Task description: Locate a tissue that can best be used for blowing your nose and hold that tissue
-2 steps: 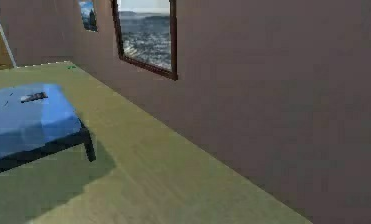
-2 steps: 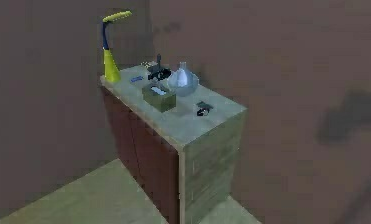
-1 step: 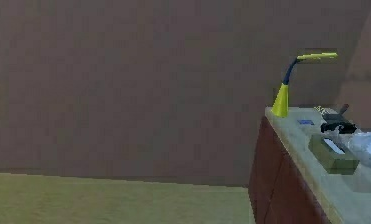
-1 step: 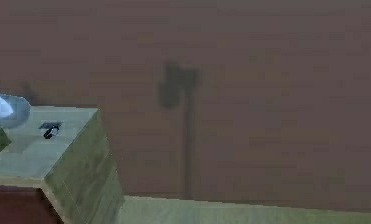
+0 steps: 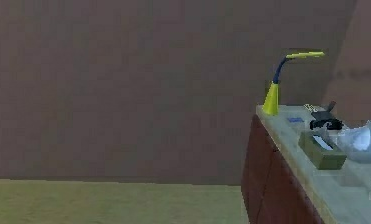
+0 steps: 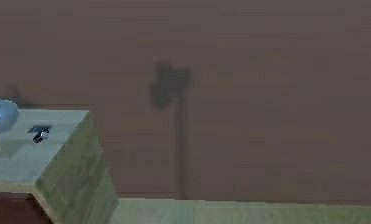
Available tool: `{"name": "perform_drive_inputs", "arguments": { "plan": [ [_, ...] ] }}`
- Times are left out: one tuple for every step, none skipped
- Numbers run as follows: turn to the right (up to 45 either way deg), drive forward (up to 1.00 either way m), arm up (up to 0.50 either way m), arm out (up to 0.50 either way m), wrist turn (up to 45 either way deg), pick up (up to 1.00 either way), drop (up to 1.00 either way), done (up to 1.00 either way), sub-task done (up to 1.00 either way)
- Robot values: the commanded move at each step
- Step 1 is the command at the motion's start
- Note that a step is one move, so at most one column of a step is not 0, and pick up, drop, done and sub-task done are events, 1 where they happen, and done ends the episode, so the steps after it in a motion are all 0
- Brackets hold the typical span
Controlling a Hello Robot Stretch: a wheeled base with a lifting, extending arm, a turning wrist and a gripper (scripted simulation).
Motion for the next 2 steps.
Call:
{"name": "perform_drive_inputs", "arguments": {
  "plan": [
    [-18.0,0.00,0.00,0.00,0.0,0.00,0.00,0.00,0.00],
    [0.0,0.30,0.00,0.00,0.0,0.00,0.00,0.00,0.00]
  ]
}}
